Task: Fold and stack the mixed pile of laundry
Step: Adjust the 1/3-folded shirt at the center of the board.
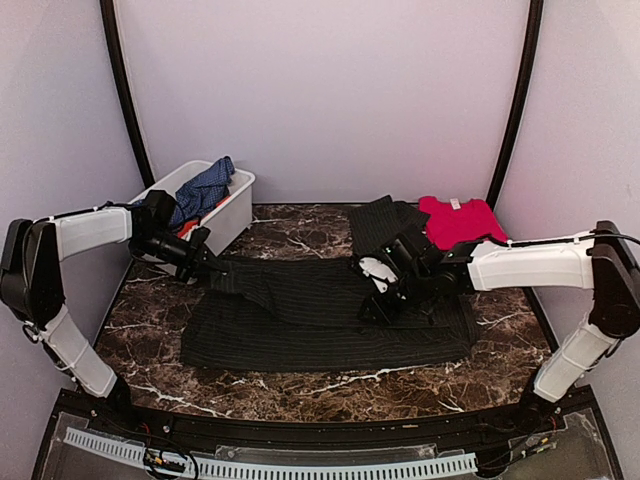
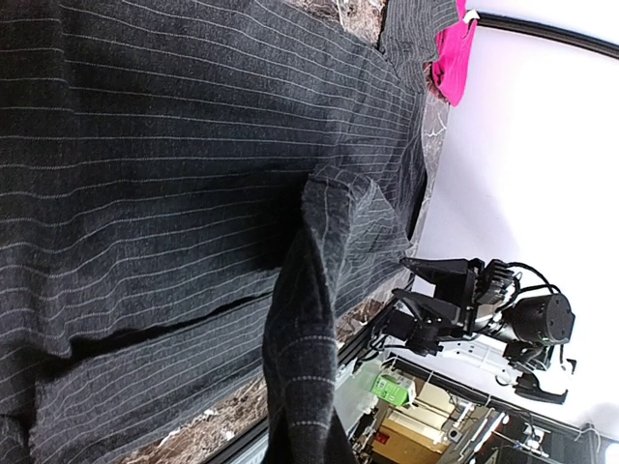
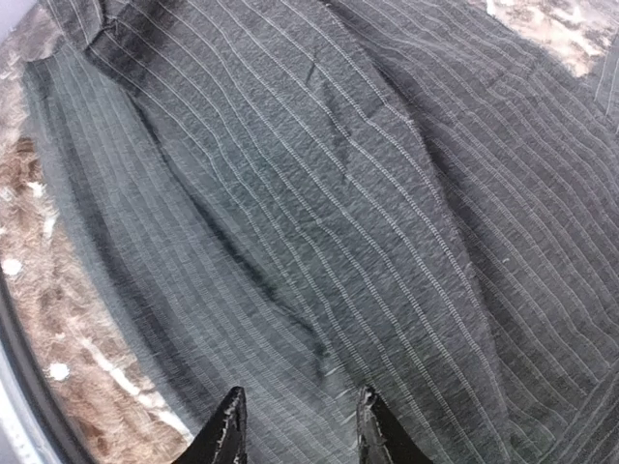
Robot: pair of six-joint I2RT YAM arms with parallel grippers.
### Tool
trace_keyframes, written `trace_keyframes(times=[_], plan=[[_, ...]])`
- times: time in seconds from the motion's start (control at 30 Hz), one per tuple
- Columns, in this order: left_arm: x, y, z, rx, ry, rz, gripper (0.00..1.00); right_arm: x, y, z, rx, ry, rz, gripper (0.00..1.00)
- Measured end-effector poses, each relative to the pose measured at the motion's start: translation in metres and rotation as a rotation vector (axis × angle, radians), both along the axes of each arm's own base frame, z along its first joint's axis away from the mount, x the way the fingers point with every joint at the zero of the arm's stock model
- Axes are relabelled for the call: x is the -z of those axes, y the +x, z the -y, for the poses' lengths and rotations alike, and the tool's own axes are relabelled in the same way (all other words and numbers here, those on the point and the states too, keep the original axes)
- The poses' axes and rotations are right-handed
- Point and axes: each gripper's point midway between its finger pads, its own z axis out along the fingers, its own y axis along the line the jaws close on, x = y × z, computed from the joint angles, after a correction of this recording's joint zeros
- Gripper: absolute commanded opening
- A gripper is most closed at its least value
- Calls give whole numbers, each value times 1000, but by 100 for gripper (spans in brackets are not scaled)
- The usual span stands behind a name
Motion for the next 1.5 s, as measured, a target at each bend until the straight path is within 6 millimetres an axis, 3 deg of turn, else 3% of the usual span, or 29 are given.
trace_keyframes(times=[0.3, 0.57, 0.7, 0.83, 1.1, 1.3, 1.4, 1.5], plan=[[15, 6, 7, -22, -26, -79, 0, 52, 2, 3, -43, -194, 40, 50], [8, 12, 9, -21, -36, -56, 0, 59, 25, -1, -1, -284, 103, 45], [7, 12, 9, -20, -41, -55, 0, 61, 38, -2, 28, -348, 148, 38], [7, 12, 10, -19, -44, -56, 0, 70, 39, 0, 31, -408, 172, 24], [7, 12, 10, -18, -45, -55, 0, 57, 38, 1, 39, -426, 199, 0], [4, 14, 10, -18, -45, -48, 0, 31, 39, -1, 46, -384, 233, 0], [4, 15, 10, -18, -45, -45, 0, 29, 38, -1, 39, -381, 230, 18], [3, 15, 10, -18, -44, -45, 0, 32, 32, 2, 17, -393, 205, 26]])
